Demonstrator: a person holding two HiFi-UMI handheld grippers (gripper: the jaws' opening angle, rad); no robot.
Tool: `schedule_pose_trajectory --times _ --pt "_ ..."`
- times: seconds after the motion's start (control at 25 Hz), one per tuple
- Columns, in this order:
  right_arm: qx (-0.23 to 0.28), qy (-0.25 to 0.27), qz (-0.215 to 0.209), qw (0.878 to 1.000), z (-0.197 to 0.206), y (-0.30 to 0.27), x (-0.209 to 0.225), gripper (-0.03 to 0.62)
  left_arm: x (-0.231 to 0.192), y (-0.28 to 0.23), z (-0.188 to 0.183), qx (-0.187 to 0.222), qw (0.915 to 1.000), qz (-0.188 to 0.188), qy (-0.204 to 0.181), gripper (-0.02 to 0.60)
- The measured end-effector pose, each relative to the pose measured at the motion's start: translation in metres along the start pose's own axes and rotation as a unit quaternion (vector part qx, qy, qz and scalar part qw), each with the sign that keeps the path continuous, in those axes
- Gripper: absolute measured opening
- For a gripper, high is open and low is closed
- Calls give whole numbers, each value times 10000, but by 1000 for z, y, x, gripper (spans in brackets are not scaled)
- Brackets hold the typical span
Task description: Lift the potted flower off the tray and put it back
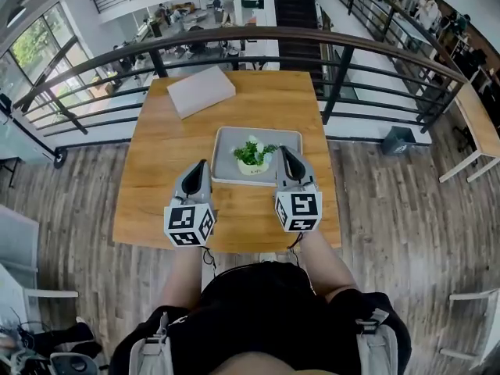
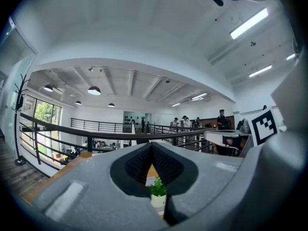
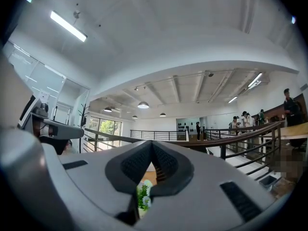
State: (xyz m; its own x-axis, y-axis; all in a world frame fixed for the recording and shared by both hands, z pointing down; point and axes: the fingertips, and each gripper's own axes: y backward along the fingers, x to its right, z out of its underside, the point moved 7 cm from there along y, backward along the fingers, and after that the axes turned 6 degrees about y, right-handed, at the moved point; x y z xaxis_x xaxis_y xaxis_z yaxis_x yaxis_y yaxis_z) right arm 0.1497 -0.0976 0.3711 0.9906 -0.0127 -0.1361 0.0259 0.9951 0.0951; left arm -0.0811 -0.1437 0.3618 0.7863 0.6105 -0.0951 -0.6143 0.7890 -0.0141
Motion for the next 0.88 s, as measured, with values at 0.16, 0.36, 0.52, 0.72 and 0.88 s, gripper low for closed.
schedule_pose_trajectory --times 0.16,0.36,0.52,0.72,0.88 --pt "17 -32 -164 9999 2 -44 18 -2 -7 -40 -8 15 9999 -137 -12 14" --pt "-86 -79 -176 9998 6 -82 28 -2 -18 -69 -10 -106 9998 -186 -4 15" --pt "-48 -142 -68 9999 13 -102 17 -2 -38 -82 -8 -216 9997 -98 -74 15" --pt "567 -315 -165 9978 6 -111 -8 152 -62 -85 -2 -304 9995 -54 40 15" --pt "505 -297 -77 9983 18 -115 -15 251 -74 -92 6 -377 9992 -61 143 14"
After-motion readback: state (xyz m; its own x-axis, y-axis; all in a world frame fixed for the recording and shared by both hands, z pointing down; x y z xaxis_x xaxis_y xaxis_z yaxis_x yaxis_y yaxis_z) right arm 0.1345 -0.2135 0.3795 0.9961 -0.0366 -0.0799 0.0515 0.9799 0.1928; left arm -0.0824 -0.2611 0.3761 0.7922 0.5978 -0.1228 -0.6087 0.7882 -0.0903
